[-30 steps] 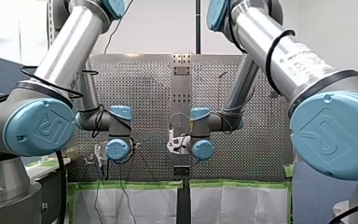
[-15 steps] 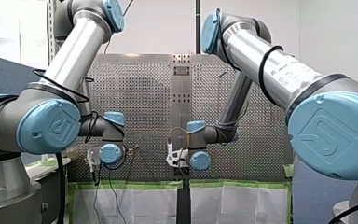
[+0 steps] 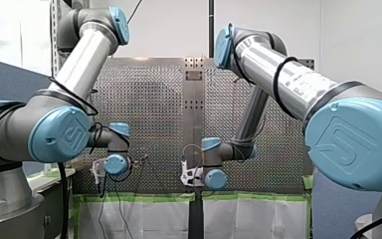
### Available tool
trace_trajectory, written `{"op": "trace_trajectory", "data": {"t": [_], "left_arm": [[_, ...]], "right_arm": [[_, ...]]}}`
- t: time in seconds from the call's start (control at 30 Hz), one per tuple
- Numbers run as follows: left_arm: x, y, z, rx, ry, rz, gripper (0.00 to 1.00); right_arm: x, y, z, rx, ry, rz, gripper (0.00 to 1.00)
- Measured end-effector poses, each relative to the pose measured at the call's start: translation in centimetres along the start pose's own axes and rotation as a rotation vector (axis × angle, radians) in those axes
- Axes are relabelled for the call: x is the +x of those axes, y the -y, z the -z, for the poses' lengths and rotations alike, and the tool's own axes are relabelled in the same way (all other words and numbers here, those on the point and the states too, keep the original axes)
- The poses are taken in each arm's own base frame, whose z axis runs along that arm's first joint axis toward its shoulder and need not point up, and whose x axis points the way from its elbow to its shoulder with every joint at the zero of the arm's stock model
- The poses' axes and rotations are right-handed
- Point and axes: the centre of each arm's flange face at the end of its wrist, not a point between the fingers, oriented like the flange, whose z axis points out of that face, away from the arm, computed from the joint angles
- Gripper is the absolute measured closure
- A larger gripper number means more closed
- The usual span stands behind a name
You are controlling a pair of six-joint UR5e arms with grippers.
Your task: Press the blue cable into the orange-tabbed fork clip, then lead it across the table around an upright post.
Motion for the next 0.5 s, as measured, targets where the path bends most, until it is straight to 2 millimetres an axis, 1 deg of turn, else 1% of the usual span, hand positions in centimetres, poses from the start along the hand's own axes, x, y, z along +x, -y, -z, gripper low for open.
{"op": "trace_trajectory", "data": {"t": [0.2, 0.37, 0.5], "left_arm": [[1.4, 0.2, -1.8, 0.007, -0.026, 0.012, 0.98], [1.2, 0.7, -3.3, 0.027, -0.039, 0.015, 0.98], [1.2, 0.6, -3.6, 0.019, -0.061, 0.02, 0.98]], "right_arm": [[0.5, -0.8, -0.9, -0.013, -0.008, -0.001, 1.0], [0.8, -1.2, -1.3, -0.019, -0.011, -0.001, 1.0], [0.9, -1.3, -1.4, -0.022, -0.011, 0.004, 1.0]]}}
